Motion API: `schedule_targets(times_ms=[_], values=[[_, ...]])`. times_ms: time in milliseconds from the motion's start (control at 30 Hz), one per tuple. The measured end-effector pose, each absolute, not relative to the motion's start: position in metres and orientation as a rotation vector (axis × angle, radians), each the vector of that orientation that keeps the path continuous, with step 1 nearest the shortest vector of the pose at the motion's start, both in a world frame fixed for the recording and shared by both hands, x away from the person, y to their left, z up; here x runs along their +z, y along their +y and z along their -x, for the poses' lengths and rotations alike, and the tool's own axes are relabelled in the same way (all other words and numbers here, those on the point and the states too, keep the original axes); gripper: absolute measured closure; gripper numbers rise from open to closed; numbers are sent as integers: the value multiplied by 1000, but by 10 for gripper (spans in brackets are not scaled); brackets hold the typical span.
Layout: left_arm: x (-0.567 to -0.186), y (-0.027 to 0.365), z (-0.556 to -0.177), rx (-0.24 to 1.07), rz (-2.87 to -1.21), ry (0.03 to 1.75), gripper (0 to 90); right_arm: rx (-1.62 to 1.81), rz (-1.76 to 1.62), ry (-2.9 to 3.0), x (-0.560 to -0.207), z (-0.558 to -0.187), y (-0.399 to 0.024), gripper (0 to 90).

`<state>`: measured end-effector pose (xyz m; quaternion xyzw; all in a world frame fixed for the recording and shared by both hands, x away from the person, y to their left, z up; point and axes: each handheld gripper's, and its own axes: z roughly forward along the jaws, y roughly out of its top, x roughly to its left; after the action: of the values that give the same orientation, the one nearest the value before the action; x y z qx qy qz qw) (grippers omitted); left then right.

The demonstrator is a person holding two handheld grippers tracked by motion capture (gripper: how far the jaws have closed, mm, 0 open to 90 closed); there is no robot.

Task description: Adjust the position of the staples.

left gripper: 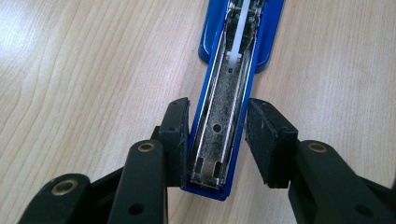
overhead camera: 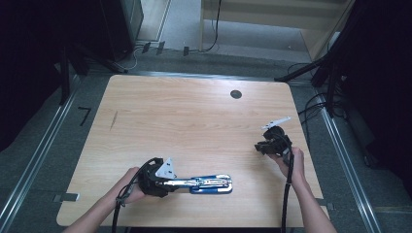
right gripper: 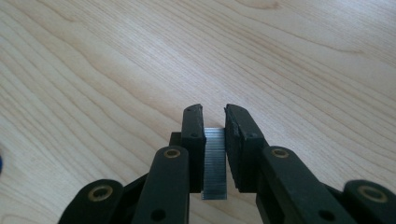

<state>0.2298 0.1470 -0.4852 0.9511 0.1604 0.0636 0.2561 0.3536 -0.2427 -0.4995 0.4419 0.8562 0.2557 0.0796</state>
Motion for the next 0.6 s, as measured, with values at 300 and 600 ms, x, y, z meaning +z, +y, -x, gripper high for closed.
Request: schedule_targets(times_ms=[300,600], values=[[-485,147,-230,169,-2579,437,610,778,-1301,2591,-493,-344,-240,796],[-485,147,-230,167,-2578,437,610,792,-1255,2618,-486,-335,-231,796]])
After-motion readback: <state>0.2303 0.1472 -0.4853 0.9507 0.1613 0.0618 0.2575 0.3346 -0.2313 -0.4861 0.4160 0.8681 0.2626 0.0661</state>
